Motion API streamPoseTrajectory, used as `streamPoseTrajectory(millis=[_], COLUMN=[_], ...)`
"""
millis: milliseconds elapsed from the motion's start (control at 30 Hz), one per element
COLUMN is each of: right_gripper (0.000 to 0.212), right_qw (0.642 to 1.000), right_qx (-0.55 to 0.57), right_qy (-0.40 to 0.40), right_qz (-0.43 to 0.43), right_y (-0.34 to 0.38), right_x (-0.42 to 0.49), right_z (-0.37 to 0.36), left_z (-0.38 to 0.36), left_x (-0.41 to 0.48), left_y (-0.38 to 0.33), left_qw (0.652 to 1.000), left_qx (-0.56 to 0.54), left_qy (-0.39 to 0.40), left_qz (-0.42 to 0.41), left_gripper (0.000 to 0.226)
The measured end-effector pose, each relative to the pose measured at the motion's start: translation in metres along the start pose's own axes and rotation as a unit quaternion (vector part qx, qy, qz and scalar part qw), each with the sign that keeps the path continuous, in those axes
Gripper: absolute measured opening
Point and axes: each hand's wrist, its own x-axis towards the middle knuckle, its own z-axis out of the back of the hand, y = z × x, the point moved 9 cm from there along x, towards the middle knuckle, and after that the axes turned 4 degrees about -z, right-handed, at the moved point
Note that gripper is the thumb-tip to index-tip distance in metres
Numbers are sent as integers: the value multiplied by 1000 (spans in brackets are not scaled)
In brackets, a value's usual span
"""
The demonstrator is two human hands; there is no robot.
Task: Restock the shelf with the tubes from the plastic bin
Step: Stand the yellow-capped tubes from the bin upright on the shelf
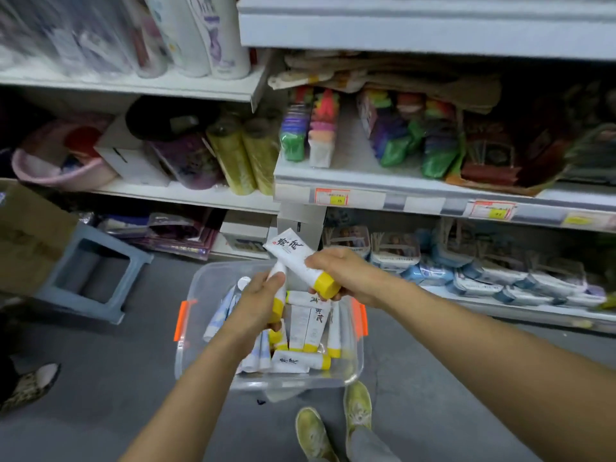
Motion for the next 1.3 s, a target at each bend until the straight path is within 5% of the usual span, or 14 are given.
streamPoseTrajectory(millis=[333,467,600,867,1033,1300], right_gripper=[16,40,32,32,36,49], right_qw=[990,977,965,933,912,854], right_qx=[79,119,108,87,53,-27], right_qy=[-14,-27,-66,-147,-192,-382], right_qz=[119,174,229,316,358,352], right_y=[86,114,144,208,250,300], right_x=[-82,-106,-129,-168,-189,-182], right_z=[34,59,88,168,236,379], left_z=[-16,-22,-33,-88,-127,-180], left_x=[-48,-60,-73,-74,-59,-23], left_y=[-123,-177,-224,-310,-360,-415], left_qw=[988,972,960,937,937,934], left_qx=[-33,-6,-6,-27,-106,-172], left_qy=[19,29,26,29,-1,-22], left_qz=[-152,-234,-280,-348,-333,-312], left_gripper=[33,53,71,41,34,39])
